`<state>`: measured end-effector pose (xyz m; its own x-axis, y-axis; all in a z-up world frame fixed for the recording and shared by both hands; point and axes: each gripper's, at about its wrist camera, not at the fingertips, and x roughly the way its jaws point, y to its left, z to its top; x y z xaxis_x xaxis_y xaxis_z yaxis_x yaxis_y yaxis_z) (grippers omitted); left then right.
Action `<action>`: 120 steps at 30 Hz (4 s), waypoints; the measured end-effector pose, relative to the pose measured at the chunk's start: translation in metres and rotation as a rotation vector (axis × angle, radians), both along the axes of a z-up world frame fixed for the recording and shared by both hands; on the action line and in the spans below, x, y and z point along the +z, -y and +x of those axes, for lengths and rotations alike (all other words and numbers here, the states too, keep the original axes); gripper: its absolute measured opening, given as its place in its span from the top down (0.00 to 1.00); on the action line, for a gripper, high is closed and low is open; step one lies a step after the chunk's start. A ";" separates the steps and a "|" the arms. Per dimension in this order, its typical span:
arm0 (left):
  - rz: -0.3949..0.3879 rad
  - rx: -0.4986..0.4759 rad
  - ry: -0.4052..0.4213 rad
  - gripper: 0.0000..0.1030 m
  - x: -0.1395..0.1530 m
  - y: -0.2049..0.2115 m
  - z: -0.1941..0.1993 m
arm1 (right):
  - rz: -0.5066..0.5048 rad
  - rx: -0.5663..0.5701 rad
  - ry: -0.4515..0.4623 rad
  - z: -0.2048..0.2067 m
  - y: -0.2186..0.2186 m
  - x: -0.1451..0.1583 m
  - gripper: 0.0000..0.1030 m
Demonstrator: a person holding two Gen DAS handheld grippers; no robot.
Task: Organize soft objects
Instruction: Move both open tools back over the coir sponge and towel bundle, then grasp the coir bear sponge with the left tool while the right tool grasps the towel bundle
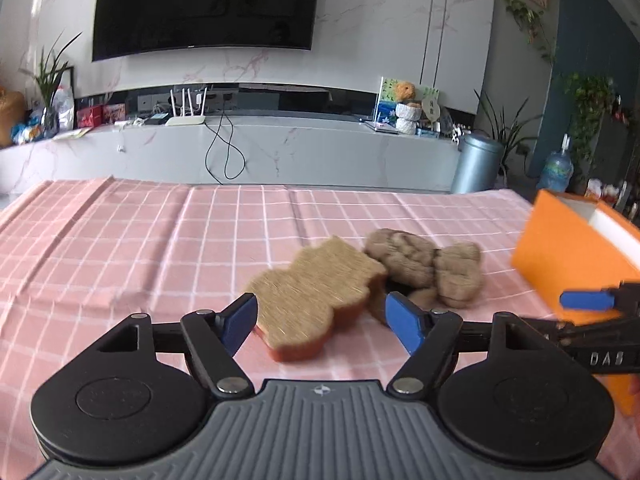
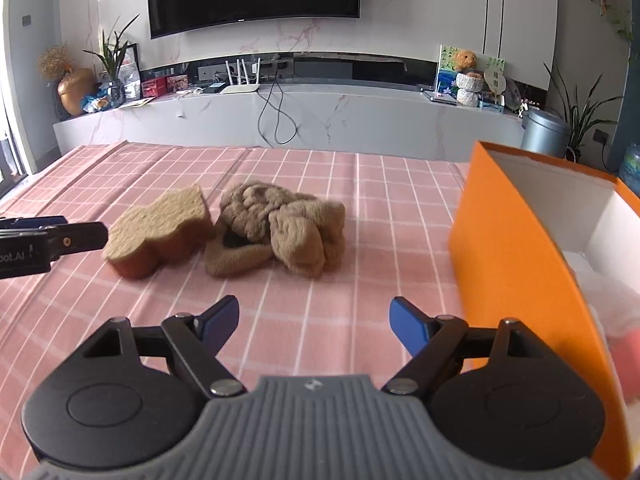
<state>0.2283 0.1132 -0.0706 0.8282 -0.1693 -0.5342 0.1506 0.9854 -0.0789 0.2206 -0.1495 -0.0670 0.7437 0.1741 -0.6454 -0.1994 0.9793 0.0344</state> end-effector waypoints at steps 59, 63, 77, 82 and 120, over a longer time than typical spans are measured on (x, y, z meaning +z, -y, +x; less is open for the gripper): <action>-0.052 0.179 -0.270 0.13 -0.019 0.052 -0.149 | -0.051 0.012 -0.107 -0.136 0.019 -0.013 0.79; -0.056 0.119 -0.264 0.12 -0.015 0.047 -0.154 | -0.019 0.023 -0.118 -0.140 0.024 -0.011 0.71; 0.209 -0.340 -0.191 0.11 0.005 0.051 -0.137 | -0.039 0.223 -0.026 -0.127 0.038 0.012 0.24; 0.247 -0.378 -0.234 0.11 -0.008 0.054 -0.121 | -0.013 0.225 -0.086 -0.108 0.039 0.002 0.22; 0.059 -0.067 -0.221 0.17 -0.012 0.066 -0.134 | 0.023 0.125 -0.109 -0.117 0.027 -0.028 0.59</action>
